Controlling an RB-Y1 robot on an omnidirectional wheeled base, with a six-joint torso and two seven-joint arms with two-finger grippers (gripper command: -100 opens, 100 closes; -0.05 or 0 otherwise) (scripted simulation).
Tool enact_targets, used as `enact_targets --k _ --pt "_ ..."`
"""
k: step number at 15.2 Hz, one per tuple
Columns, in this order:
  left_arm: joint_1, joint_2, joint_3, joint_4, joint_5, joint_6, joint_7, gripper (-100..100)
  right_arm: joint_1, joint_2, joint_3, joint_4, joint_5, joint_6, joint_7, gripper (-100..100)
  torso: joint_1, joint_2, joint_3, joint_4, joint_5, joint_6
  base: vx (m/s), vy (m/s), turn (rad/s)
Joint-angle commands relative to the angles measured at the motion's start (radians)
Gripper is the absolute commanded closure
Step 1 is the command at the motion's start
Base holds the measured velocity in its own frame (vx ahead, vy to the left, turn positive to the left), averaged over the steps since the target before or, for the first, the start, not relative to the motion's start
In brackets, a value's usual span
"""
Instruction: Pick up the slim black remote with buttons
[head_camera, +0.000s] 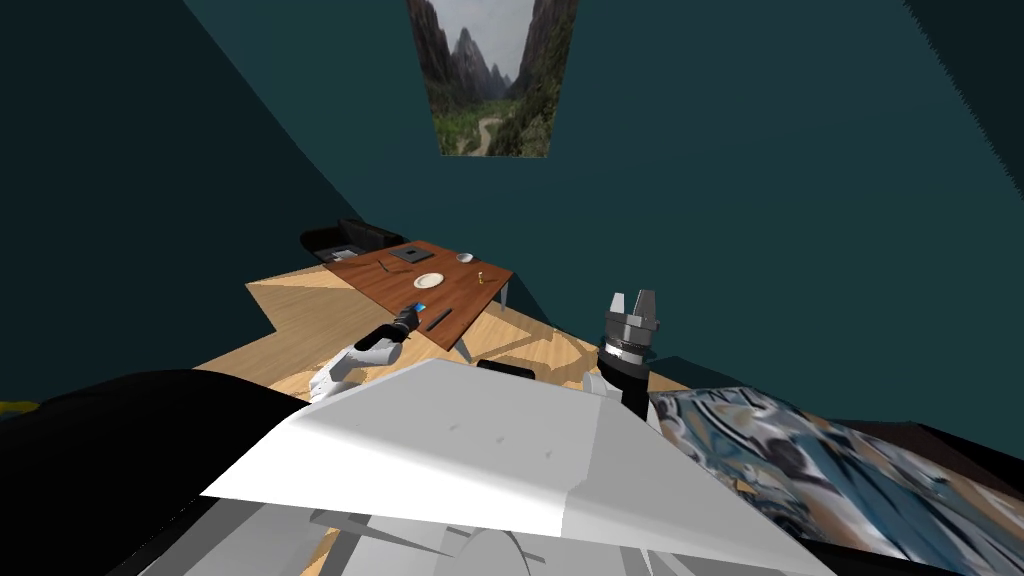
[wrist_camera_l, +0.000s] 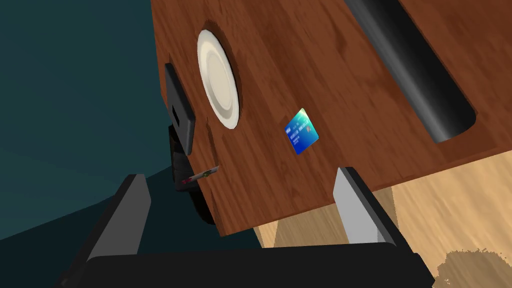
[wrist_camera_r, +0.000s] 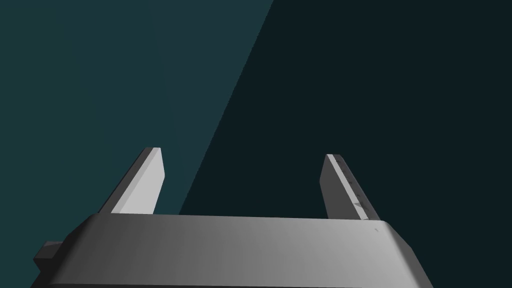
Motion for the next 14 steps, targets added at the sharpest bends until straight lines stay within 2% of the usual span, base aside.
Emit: enact_targets --k 1,2,4,5,7,8,11,12,14 --pt "0.0 0.004 0.008 0.008 0.005 0.045 0.007 -100 0.0 0.0 0.0 0.0 0.0 0.0 0.0 0 0.0 0.0 0.0 0.0 0.0 0.0 0.076 -0.049 -0.005" --pt "-0.003 0.018 0.027 0.049 0.021 0.071 0.023 -100 0.0 0.0 0.0 0.0 0.0 0.0 0.0 0 0.0 0.001 0.0 0.0 0.0 0.0 0.092 -0.051 -0.023" --pt "-0.003 0.018 0.027 0.049 0.021 0.103 0.023 -100 0.0 0.0 0.0 0.0 0.0 0.0 0.0 0 0.0 0.0 0.0 0.0 0.0 0.0 0.09 -0.052 -0.015" --pt "-0.006 0.031 0.047 0.079 0.037 0.14 0.04 -100 0.0 0.0 0.0 0.0 0.0 0.0 0.0 0 0.001 0.001 0.001 0.0 0.0 0.0 0.115 -0.04 -0.019" --pt "-0.006 0.031 0.047 0.09 0.037 0.16 0.04 -100 0.0 0.0 0.0 0.0 0.0 0.0 0.0 0 0.001 -0.001 -0.001 0.0 0.0 0.0 0.118 -0.053 -0.016" --pt "-0.009 0.043 0.066 0.128 0.053 0.194 0.056 -100 0.0 0.0 0.0 0.0 0.0 0.0 0.0 0 0.001 -0.001 0.0 0.0 0.0 0.0 0.107 -0.049 -0.023" --pt "-0.009 0.043 0.066 0.13 0.053 0.218 0.056 -100 0.0 0.0 0.0 0.0 0.0 0.0 0.0 0 0.001 0.0 0.0 0.0 0.0 0.0 0.082 -0.04 -0.008" --pt "-0.012 0.054 0.085 0.171 0.069 0.253 0.072 -100 0.0 0.0 0.0 0.0 0.0 0.0 0.0 0 0.002 0.002 0.001 0.0 0.0 0.0 0.076 -0.028 -0.025" --pt "-0.012 0.054 0.085 0.171 0.069 0.275 0.072 -100 0.0 0.0 0.0 0.0 0.0 0.0 0.0 0 0.002 0.001 0.001 0.0 0.0 0.0 0.093 -0.023 -0.014"
